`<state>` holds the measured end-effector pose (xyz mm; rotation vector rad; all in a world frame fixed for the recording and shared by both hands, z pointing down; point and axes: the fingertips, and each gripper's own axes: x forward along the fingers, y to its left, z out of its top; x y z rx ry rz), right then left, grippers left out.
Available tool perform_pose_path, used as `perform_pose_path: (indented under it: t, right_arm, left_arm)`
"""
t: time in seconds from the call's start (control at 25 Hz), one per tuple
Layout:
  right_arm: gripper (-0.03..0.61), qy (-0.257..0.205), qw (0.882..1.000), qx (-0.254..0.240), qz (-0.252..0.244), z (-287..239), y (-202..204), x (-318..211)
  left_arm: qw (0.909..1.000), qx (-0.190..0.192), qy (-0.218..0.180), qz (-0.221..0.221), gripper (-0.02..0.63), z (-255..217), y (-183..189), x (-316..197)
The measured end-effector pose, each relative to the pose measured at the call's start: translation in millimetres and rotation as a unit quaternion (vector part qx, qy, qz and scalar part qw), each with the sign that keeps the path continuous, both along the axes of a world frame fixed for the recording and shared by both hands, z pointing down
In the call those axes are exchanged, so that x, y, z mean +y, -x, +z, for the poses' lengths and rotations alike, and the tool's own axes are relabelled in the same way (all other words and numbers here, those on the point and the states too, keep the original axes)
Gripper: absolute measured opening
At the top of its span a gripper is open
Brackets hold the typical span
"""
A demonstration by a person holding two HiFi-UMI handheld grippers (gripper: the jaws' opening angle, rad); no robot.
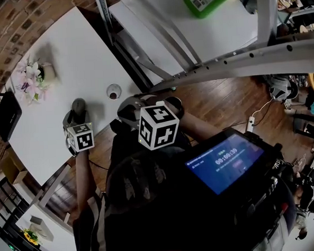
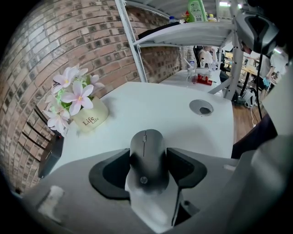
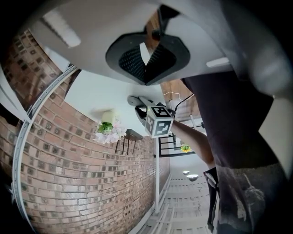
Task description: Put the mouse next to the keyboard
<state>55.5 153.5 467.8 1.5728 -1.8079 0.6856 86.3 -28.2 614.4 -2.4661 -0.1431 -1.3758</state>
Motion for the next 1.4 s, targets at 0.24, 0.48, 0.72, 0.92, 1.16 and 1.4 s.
perform_pose_path:
  t: [0.24, 0.48, 0.72, 0.92, 1.16, 1.4]
  right_arm:
    - [0.005, 0.0, 1.0, -0.004, -0.012, -1.5, 1.9, 7.4]
    - [0.006, 0.001, 1.0, -0.012, -0.006, 3.4, -2.9, 16.5]
    - [0.005, 0.007, 1.0, -0.016, 0.006, 8.5, -2.5, 15.5]
    - [0.005, 0.011, 1.0, -0.016, 0.002, 9.2, -3.6, 16.5]
    - [0.006, 0.013, 1.0, -0.011, 0.004, 9.5, -9.1, 17.6]
    - [0.006, 0.016, 1.0, -0.018, 0.012, 10.3, -11.6, 17.8]
  left_arm:
    - [0.9999, 0.001, 0.011, -0.002, 0.259, -4.5, -0.9, 14.9]
    - [0.9998, 0.002, 0.01, 0.017, 0.259, 3.2, -10.4, 35.8]
    - [0.9991, -0.003, 0.021, 0.037, 0.261, -0.3, -18.4, 47.7]
    - [0.9983, -0.001, 0.025, 0.052, 0.261, -0.4, -25.8, 61.5]
    - [0.9979, -0.001, 0.027, 0.058, 0.262, -1.4, -28.0, 64.9]
    - [0.9973, -0.004, 0.038, 0.063, 0.262, -2.3, -31.0, 71.5]
